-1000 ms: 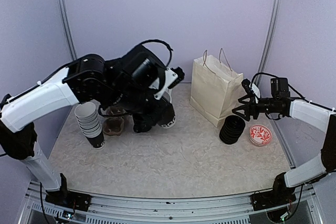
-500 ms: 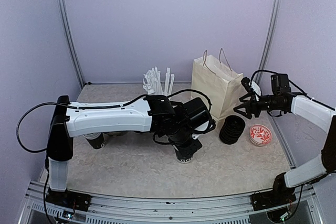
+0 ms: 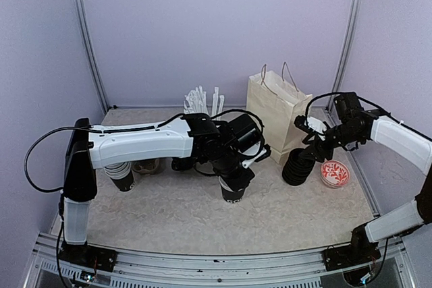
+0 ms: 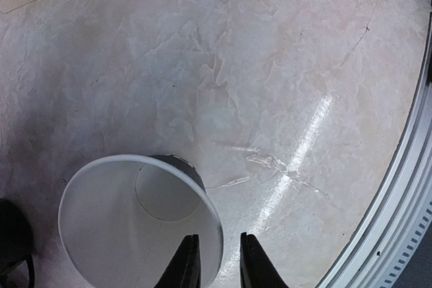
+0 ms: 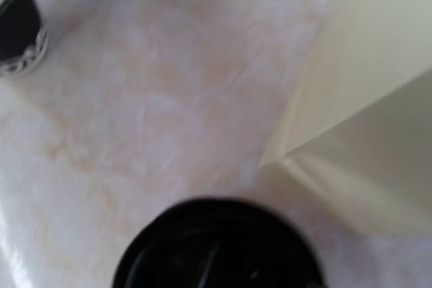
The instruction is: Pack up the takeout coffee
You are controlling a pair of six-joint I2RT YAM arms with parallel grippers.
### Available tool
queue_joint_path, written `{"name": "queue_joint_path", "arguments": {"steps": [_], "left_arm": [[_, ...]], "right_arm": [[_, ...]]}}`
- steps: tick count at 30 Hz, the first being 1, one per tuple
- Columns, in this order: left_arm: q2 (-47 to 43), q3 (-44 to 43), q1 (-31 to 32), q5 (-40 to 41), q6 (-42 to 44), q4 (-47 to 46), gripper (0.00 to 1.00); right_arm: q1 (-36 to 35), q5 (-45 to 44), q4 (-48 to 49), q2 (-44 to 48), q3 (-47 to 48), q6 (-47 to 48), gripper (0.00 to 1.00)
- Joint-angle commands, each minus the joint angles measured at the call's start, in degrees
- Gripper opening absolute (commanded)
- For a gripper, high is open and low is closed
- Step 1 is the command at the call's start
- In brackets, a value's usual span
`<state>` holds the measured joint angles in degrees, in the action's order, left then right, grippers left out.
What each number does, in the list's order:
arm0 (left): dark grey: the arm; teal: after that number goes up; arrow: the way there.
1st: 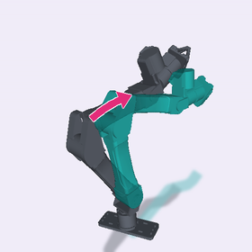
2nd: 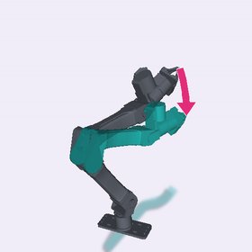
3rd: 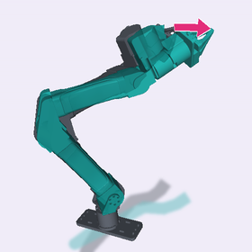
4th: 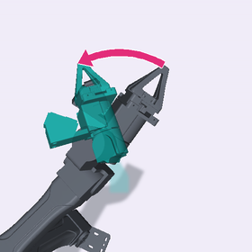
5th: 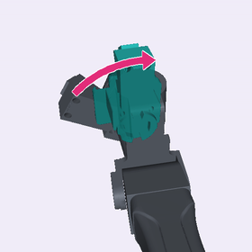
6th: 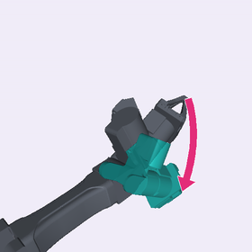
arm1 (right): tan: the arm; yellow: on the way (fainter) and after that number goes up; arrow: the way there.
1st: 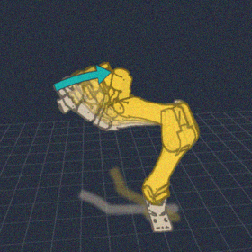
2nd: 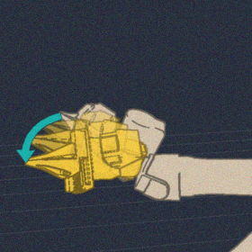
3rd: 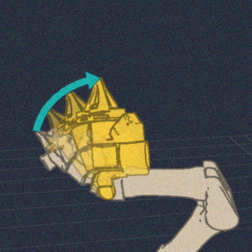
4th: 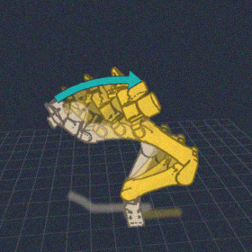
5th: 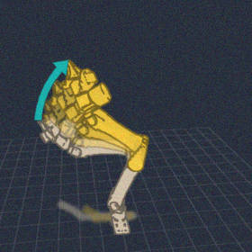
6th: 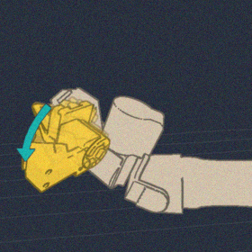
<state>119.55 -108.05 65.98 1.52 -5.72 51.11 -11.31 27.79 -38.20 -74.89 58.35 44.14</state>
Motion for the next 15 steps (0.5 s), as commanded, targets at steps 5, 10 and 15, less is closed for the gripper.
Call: {"name": "queue_joint_path", "arguments": {"steps": [5, 10, 15], "left_arm": [[-1.34, -2.2, 0.43, 3.13, 2.88, -2.22, 0.39], [-10.87, 7.99, 0.52, 11.63, 3.92, -20.1, 0.64], [-16.38, 15.28, 0.91, 19.97, 3.38, -37.32, 0.8]], "right_arm": [[-4.59, -7.63, -8.15, -1.19, 3.26, 2.64, 0.51], [-5.73, -10.29, -9.26, -3.04, 4.46, 2.6, 0.51], [-6.14, -10.26, -11.56, -5.44, 5.89, 2.9, 0.54]]}}
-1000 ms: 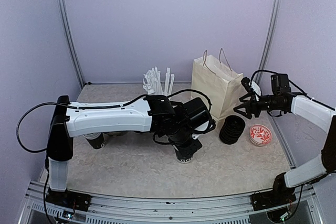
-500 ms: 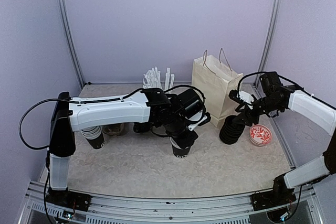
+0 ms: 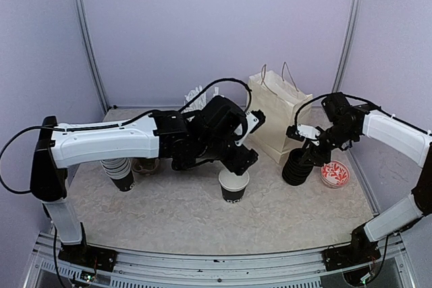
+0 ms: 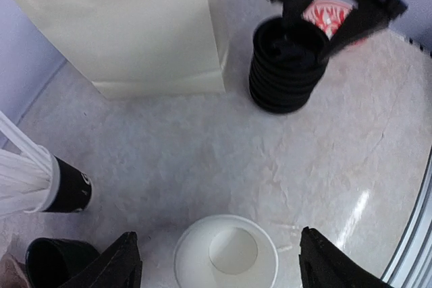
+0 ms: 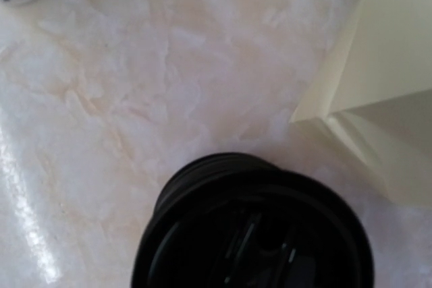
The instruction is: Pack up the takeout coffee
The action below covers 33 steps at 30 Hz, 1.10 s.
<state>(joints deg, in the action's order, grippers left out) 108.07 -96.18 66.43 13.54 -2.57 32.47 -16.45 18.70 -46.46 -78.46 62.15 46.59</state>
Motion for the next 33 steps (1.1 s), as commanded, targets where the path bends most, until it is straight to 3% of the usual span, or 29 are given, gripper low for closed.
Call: {"name": "queue_joint_path", "arguments": {"steps": [1, 4, 8, 15, 24, 33], "left_arm": [[-5.6, 4.73, 0.56, 8.79, -0.15, -22.13, 0.82], [-5.51, 5.92, 1.51, 13.96, -1.44, -27.99, 0.85], [-0.84, 0.82, 1.84, 18.66, -4.39, -24.75, 0.8], [-3.47, 7.42, -0.51, 8.71, -8.68, -29.63, 0.65], [-5.07, 9.35, -1.96, 7.04, -11.15, -30.29, 0.64], [-5.18, 9.42, -2.0, 6.92, -10.84, -30.28, 0.64]], "right_arm": [[-1.18, -1.08, -3.82, -2.22, 2.29, 0.51, 0.55], [-1.47, -0.12, -4.86, -2.75, 2.84, 0.54, 0.55], [-2.12, 0.24, -5.7, -3.16, 3.01, 0.35, 0.53], [-2.62, -0.74, -5.93, -4.87, 3.38, -0.56, 0.39], [-2.8, -2.06, -6.01, -5.82, 3.65, -1.12, 0.34], [-2.8, -1.55, -6.75, -5.98, 4.08, -1.83, 0.16]]}}
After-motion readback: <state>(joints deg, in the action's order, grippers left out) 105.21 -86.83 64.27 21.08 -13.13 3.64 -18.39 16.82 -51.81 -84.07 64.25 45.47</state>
